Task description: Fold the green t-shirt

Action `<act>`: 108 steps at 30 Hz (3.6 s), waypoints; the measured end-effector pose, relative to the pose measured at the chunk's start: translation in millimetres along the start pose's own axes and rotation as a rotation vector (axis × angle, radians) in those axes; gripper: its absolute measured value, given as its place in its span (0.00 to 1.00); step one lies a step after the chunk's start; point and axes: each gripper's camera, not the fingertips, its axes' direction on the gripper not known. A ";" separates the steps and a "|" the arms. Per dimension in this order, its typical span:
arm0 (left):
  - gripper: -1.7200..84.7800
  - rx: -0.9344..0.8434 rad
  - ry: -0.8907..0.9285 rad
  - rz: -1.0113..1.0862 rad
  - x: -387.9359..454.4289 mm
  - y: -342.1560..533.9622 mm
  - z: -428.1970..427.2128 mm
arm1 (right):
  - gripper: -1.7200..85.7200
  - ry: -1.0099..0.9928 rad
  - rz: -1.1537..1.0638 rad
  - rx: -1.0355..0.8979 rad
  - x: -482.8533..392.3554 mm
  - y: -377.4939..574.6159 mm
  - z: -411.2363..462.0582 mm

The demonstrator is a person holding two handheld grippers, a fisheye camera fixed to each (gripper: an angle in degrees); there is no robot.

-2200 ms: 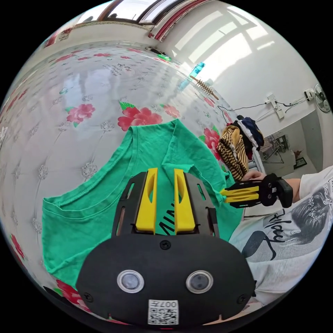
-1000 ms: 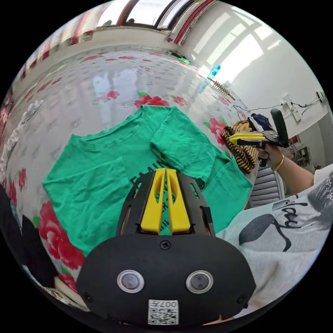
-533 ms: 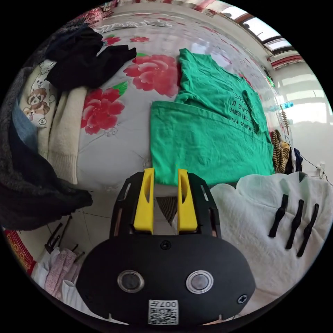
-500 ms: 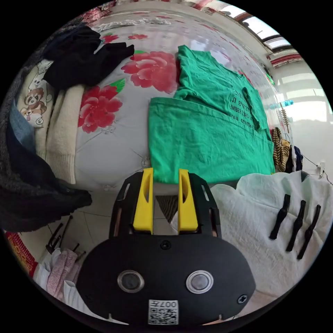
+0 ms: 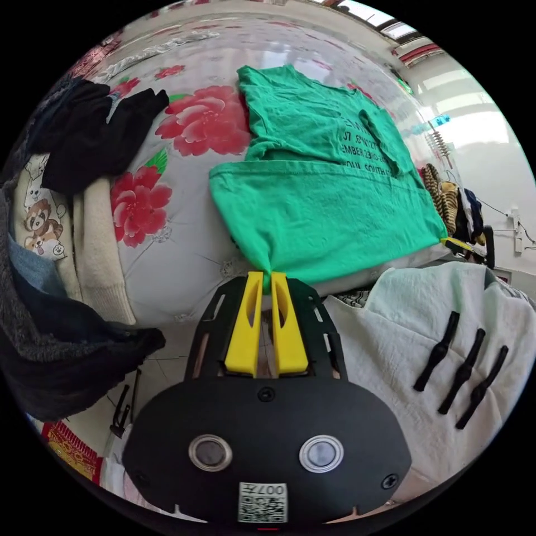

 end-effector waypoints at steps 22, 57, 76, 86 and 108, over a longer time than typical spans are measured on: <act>0.01 0.275 0.326 -0.068 -61.4 -59.3 -179.2 | 0.02 -0.534 0.265 0.355 71.6 -8.6 -95.7; 0.11 0.250 0.515 -0.502 -156.8 -116.1 -52.5 | 0.03 -0.525 0.703 0.348 66.8 -149.5 28.2; 0.11 0.315 0.670 -0.478 -225.7 -88.5 -38.6 | 0.04 -0.220 -0.760 -0.105 -385.7 -312.8 86.1; 0.14 0.351 0.740 -0.390 -260.6 -101.8 -33.6 | 0.09 -0.332 -0.328 0.153 -245.9 -307.0 20.3; 0.07 0.088 0.703 -0.031 -214.6 -233.9 40.5 | 0.05 -0.516 0.166 0.107 -113.2 -274.5 24.3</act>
